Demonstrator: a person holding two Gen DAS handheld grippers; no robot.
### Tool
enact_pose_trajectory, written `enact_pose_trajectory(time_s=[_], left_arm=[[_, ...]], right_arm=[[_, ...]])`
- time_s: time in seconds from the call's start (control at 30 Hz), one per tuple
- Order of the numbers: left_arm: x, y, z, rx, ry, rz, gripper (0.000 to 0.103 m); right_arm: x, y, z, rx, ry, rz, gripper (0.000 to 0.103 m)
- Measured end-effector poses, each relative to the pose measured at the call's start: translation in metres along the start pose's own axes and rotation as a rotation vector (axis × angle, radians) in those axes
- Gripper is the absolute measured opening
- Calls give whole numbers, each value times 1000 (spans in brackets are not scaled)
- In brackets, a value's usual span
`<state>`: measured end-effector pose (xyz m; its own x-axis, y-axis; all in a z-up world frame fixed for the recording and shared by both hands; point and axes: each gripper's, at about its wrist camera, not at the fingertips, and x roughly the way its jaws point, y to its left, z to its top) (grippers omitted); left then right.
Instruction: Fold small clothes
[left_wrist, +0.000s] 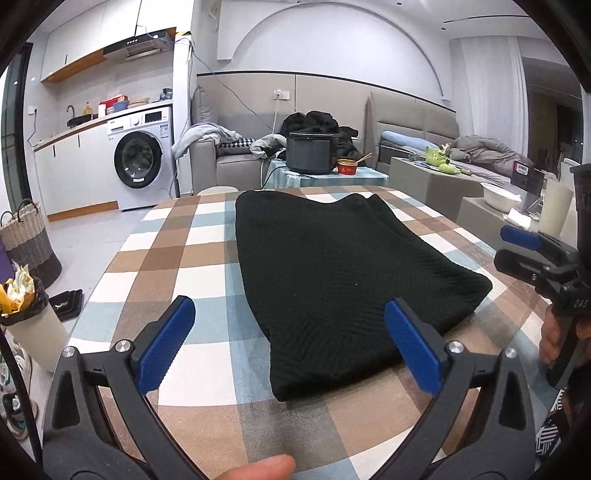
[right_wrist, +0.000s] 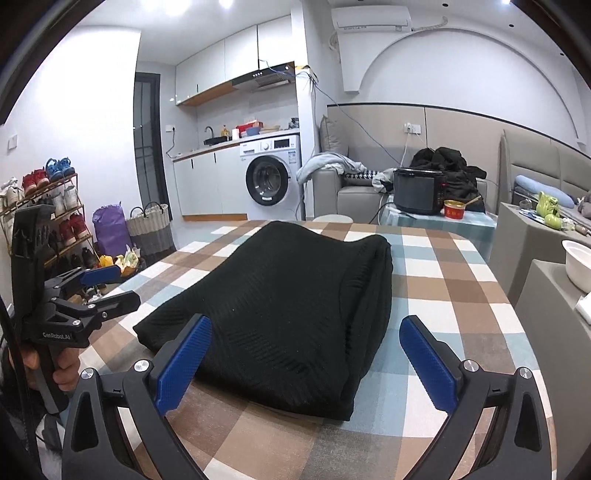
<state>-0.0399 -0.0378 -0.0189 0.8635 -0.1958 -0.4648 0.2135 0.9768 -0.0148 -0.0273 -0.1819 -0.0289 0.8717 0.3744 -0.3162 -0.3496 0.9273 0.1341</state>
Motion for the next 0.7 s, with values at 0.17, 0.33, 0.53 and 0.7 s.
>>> enact_pose_trajectory(time_s=[0.17,0.33,0.53,0.7], left_arm=[[1,-1,1,0,4,-10,102],[5,6,1,-30,14,-8,102],[6,9,1,-40,19,-1,102],[8,13,1,-52,21,4,102]], right_arm=[[-1,1,0,-4,-5,-8,103],[-4,0,-1,-5,-20,4,103],[-4,-1,-1,1,-18,11,103],[-2,-2,-1,-3,-19,18,103]])
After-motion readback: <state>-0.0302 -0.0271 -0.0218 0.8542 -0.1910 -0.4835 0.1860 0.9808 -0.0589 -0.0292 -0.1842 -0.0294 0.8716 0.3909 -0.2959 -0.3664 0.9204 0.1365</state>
